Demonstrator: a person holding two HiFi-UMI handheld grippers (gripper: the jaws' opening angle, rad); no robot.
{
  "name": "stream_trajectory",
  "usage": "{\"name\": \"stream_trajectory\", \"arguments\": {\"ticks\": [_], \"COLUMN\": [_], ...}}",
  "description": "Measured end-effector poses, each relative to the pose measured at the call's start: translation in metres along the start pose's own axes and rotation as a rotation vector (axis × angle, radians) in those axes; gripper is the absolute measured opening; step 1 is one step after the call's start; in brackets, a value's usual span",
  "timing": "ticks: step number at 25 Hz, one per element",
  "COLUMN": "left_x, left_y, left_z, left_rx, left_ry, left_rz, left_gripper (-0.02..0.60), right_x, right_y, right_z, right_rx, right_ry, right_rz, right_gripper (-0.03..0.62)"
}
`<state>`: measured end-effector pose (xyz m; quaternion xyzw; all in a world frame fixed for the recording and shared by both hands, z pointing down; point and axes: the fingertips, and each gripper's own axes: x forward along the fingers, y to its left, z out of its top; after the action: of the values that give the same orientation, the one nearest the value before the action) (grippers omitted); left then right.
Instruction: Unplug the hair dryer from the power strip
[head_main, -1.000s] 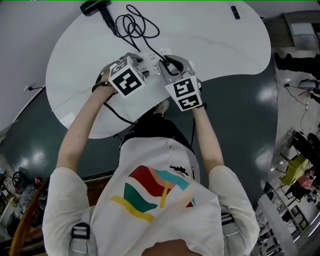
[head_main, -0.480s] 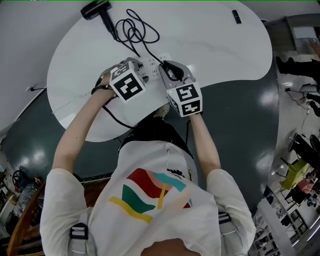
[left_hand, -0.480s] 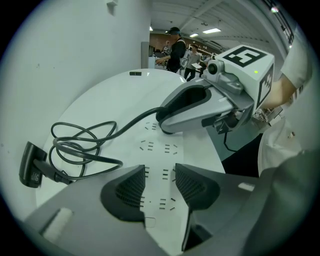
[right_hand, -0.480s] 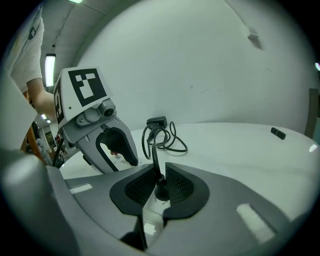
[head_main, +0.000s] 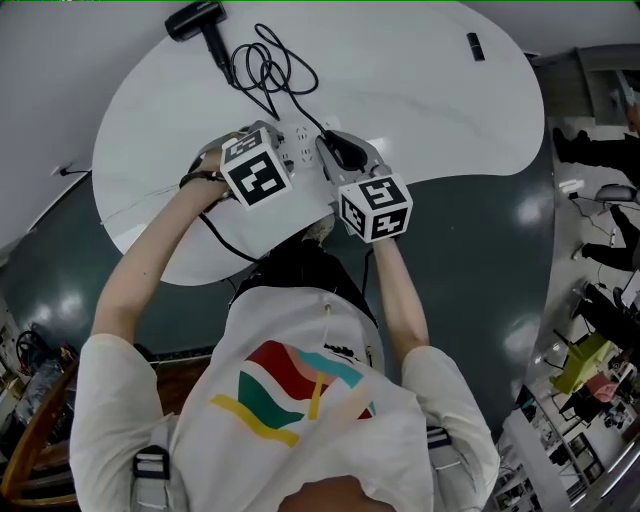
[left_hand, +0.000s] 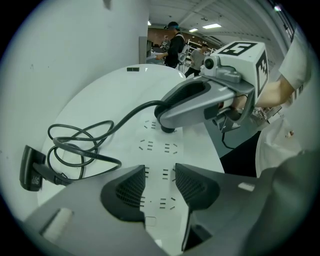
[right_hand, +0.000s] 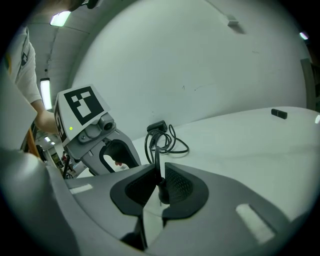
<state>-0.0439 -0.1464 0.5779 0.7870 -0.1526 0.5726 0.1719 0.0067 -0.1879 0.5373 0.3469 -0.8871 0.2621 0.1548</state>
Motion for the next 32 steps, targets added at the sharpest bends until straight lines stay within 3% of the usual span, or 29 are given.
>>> {"name": "stream_trajectory", "arguments": {"ticks": [10,11,13,15,16,19,32], "left_x": [0.002,0.002,0.002,0.003,0.004,0.004,0.002], "left_y": [-0.001,-0.001,0.0,-0.001,-0.008,-0.013,-0.002], "left_z": [0.002,0.002,0.0,-0.004,-0.007,-0.007,0.0], "left_rx": [0.005,0.008,0.018,0.015,0.003,-0.009,0.01], "left_ry": [0.013,0.014,0.016,0.013,0.01,-0.012,-0.042], "left_rz": [-0.005,-0.008,-0.006,0.004,0.002,-0.003,0.009], "left_gripper": [0.189,0.189,0.189,0.189,0.189,0.189,0.189], "right_x": [-0.003,-0.007,-0.02,-0.021,-0.02,-0.028,-0.048], "right_y": [0.002,0.009,0.036,0.061,0.065,0.053,0.04], "right_z": [0.003,0.018,0.089,0.149,0.156,0.151,0.141], "right_rx": [-0.06,-0.042,-0.052,-0.243,-0.299,-0.26,-0.312], "right_ry": [-0.019,-0.082,-0.297,-0.377,-0.36,-0.327,-0.283], "right_rz": [0.008,0.039,0.123,0.121,0.117,0.111,0.005], "right_gripper": [0.06,0.06,0.063,0.066,0.067,0.067,0.069]}}
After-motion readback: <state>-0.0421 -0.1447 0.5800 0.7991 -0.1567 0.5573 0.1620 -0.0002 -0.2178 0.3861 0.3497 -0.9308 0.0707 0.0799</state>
